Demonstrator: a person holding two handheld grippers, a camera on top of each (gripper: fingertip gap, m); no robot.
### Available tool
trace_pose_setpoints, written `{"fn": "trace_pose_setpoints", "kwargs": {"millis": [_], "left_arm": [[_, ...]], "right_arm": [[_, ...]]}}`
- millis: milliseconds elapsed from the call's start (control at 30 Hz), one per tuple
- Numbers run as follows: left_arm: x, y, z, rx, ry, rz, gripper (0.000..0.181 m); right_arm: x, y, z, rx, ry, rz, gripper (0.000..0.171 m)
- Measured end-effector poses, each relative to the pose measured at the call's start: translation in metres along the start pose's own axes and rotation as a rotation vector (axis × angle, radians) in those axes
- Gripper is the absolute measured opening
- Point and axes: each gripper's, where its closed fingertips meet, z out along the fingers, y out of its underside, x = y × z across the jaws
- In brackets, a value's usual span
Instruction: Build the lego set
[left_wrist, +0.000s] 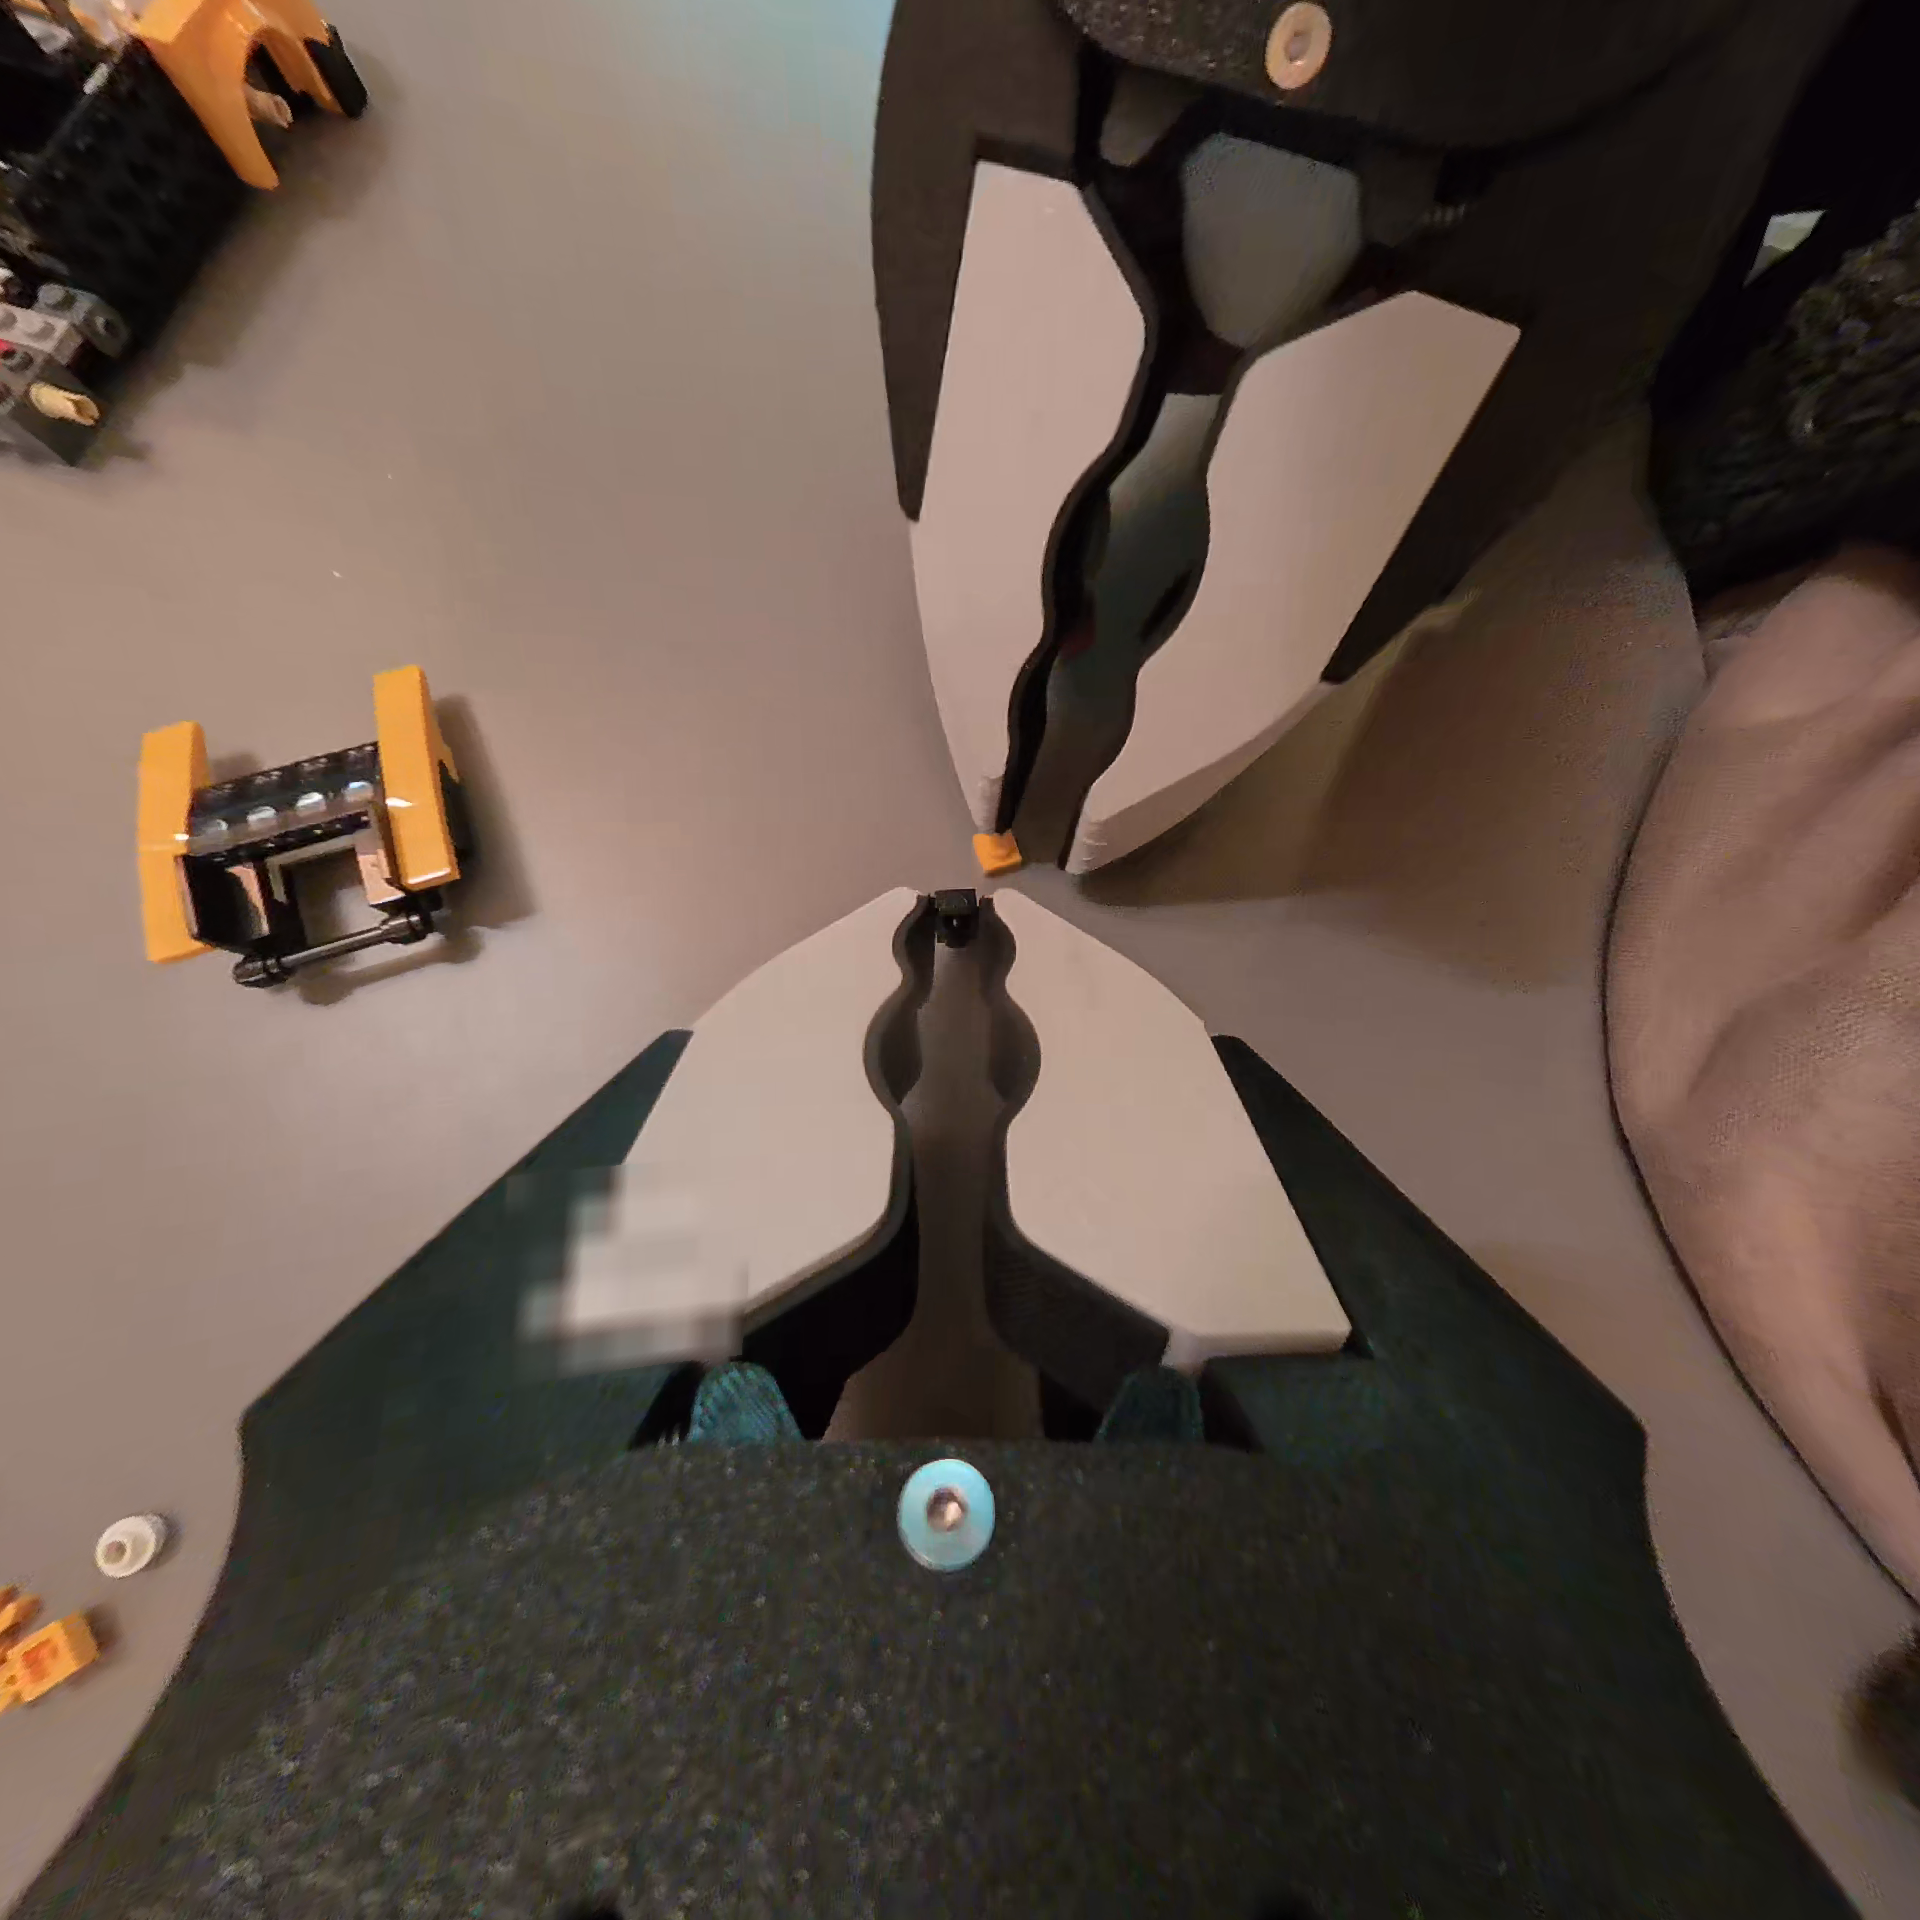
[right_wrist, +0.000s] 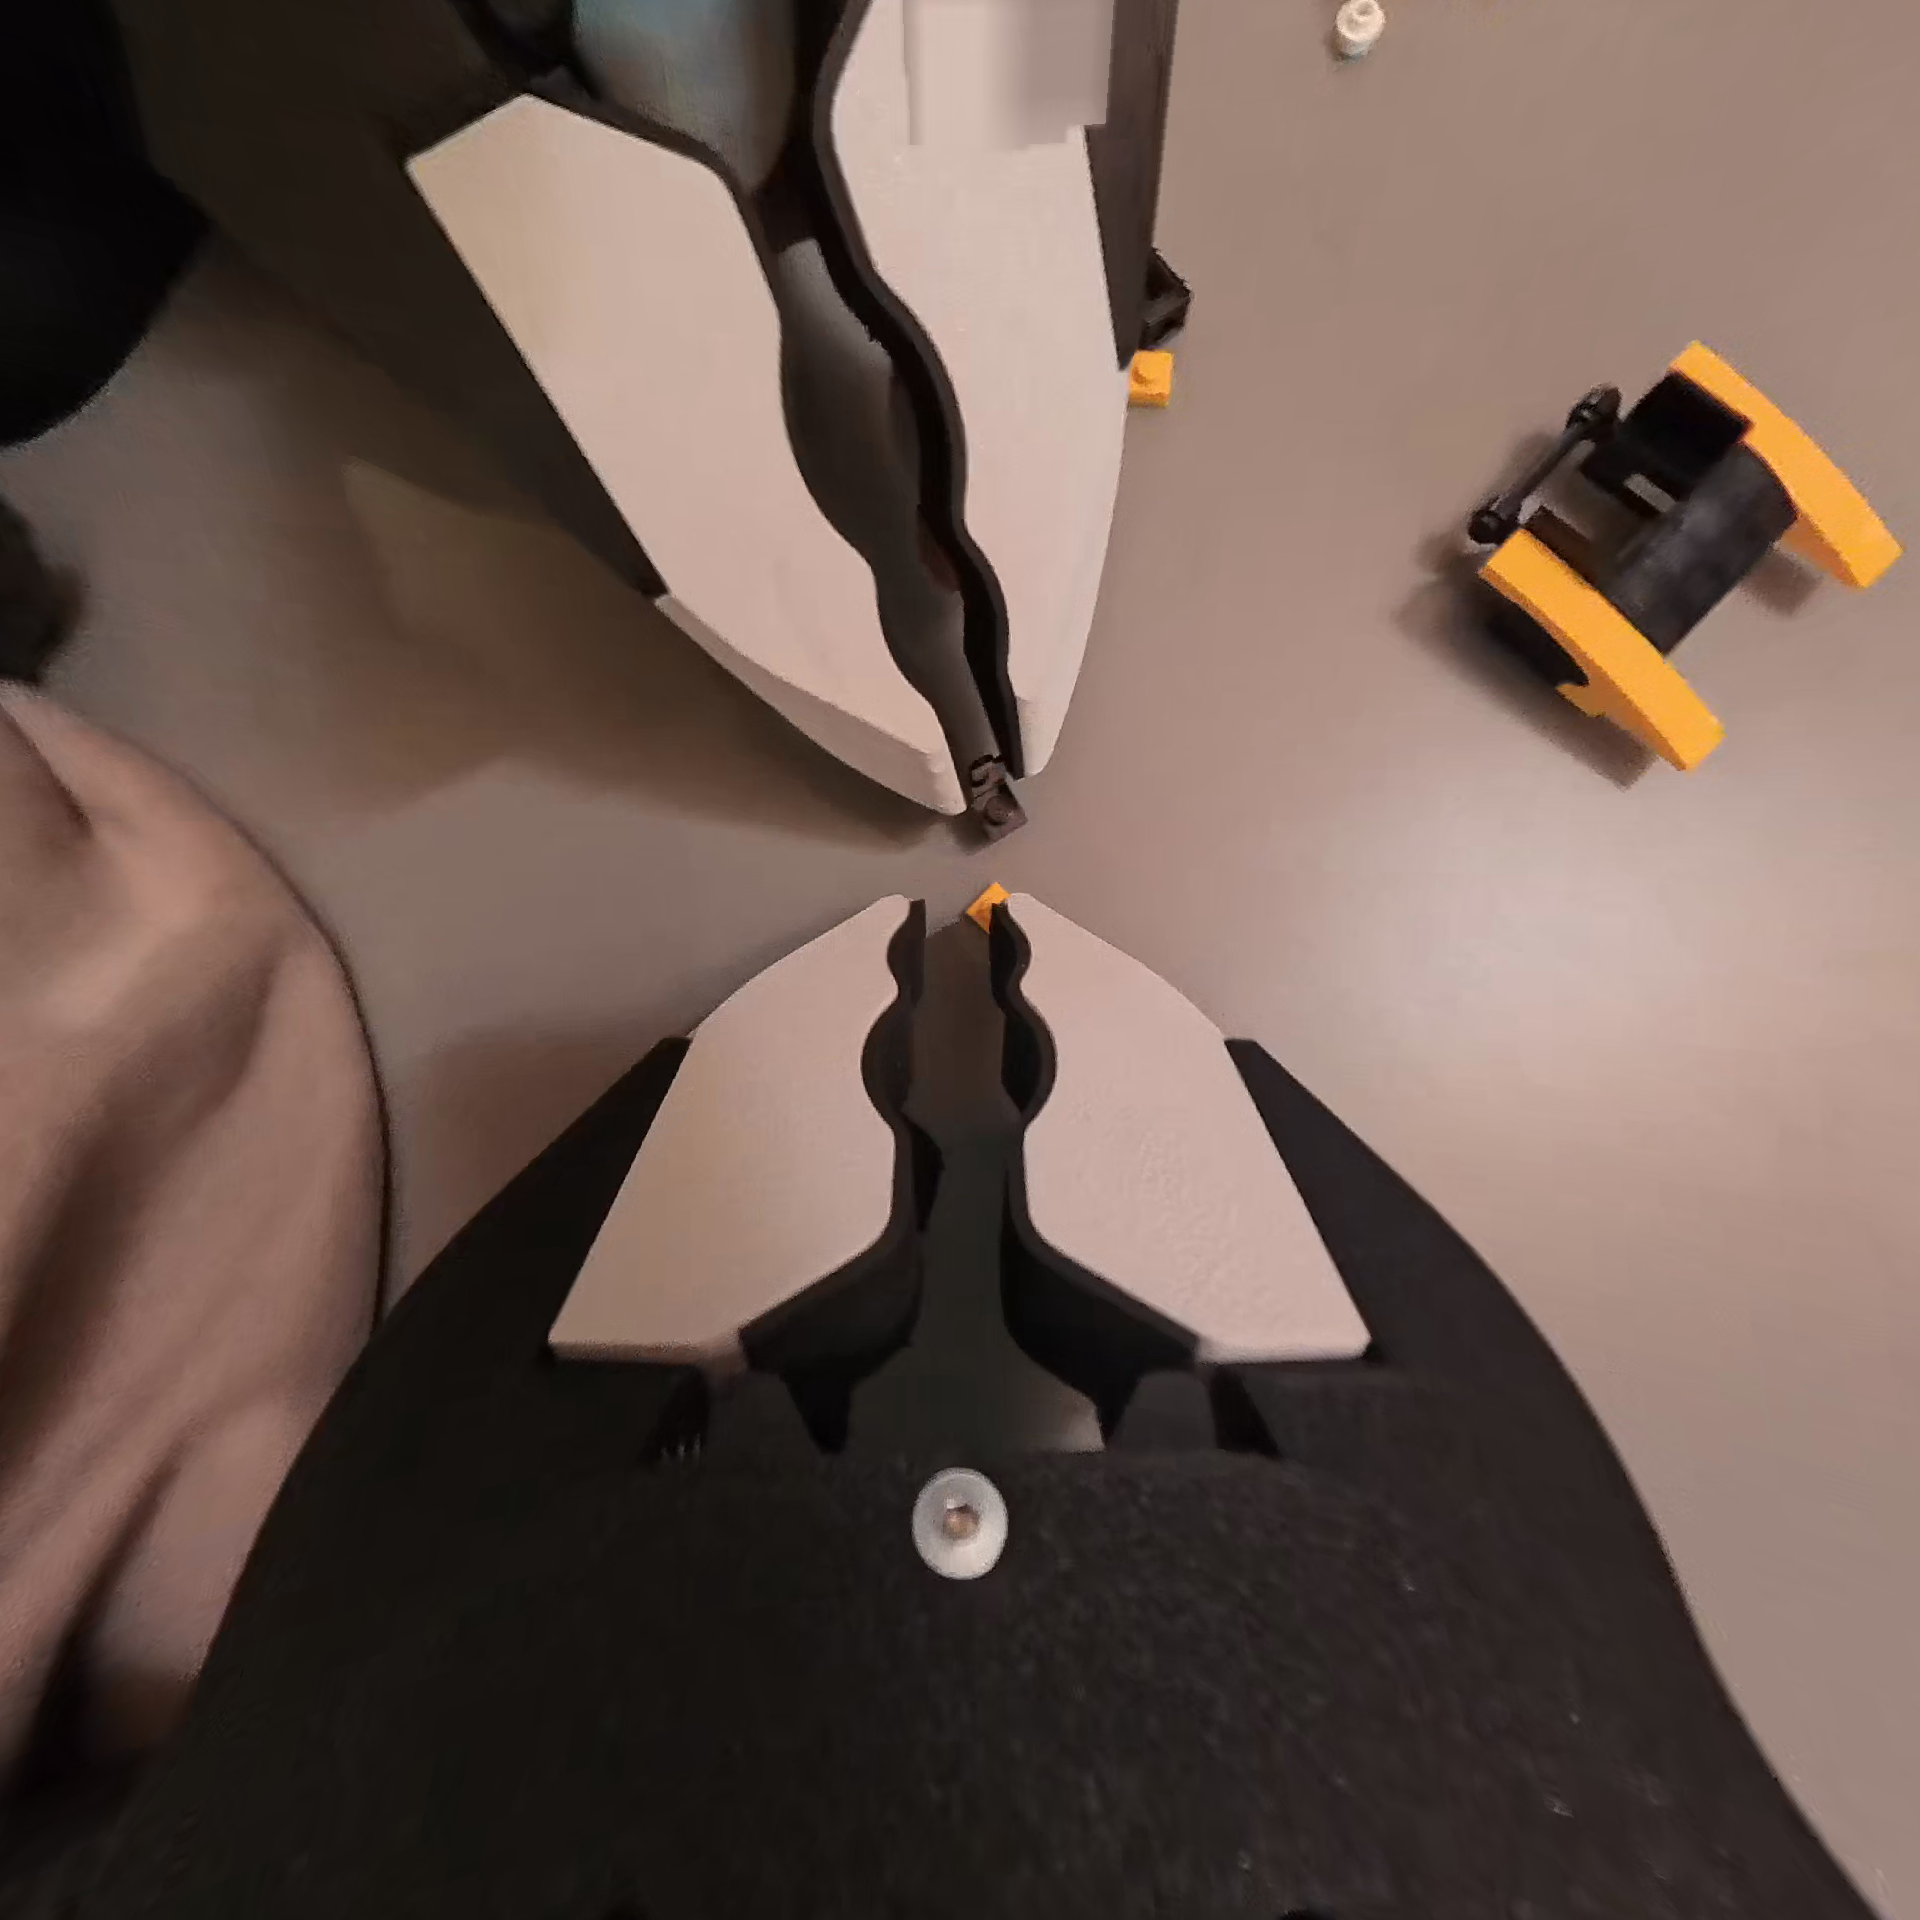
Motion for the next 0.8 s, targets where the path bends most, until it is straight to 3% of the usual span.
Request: {"fn": "trace_pose_setpoints", "kwargs": {"millis": [200, 800], "left_arm": [[0.0, 0.003, 0.001, -0.014, 0.008, -0.001, 0.007], [0.002, 0.003, 0.005, -0.001, 0.048, -0.017, 0.008]], "right_arm": [[0.004, -0.001, -0.002, -0.022, 0.117, 0.061, 0.012], [0.007, 0.006, 0.006, -0.037, 0.222, 0.173, 0.01]]}}
